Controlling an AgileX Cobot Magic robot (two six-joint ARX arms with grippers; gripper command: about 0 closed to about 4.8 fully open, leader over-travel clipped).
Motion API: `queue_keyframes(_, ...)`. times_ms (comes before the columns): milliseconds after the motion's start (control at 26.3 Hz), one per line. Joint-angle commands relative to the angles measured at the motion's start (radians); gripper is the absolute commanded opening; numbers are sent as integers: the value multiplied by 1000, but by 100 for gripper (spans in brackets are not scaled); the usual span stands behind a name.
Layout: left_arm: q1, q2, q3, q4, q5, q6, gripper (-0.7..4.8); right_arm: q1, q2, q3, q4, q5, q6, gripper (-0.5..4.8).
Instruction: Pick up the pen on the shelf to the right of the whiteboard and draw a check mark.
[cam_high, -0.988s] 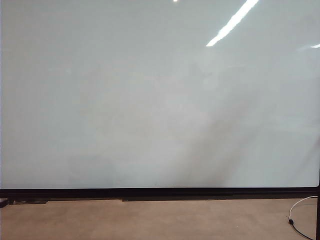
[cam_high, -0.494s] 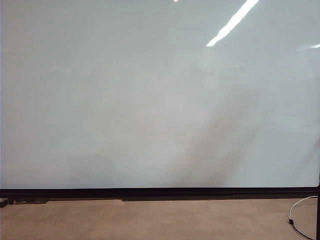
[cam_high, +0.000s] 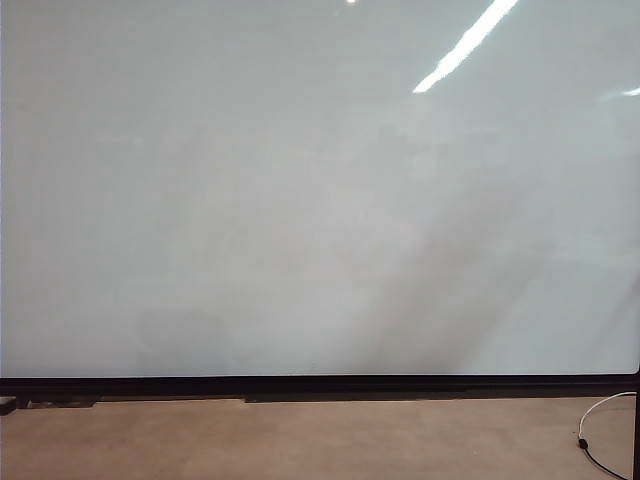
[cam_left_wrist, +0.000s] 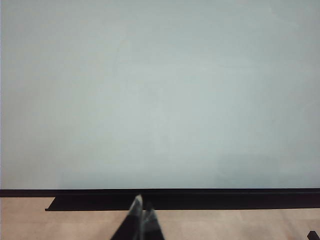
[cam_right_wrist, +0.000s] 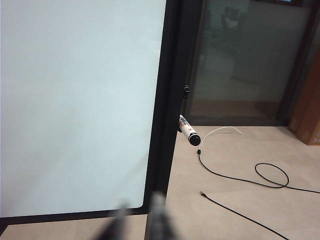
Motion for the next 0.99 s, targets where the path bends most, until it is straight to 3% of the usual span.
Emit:
queue_keyframes(38, 0, 0, 3, 13, 0, 4, -5, 2, 0, 5, 10, 21, 2, 127)
queue_keyframes(76, 0, 0, 3, 13, 0, 4, -4, 2, 0, 5, 10, 21, 2, 136)
queue_keyframes(190, 0, 0, 3, 13, 0, 4, -4, 2, 0, 7, 13, 37, 10, 236)
queue_keyframes(456, 0, 0, 3, 13, 0, 4, -4, 2, 0, 24, 44, 54, 8, 268)
queue_keyframes(532, 0, 0, 3, 13, 0, 4, -4, 1, 0, 42, 27, 70, -3, 311)
queue_keyframes(646, 0, 0, 3, 13, 0, 4, -4, 1, 10, 60, 28, 87, -18, 326)
queue_keyframes(798, 0, 0, 3, 13, 0, 4, -4, 0, 98, 95, 46, 105, -25, 424)
queue_keyframes(988, 0, 0, 3, 13, 0, 4, -5, -1, 264, 138, 119, 109, -26, 435)
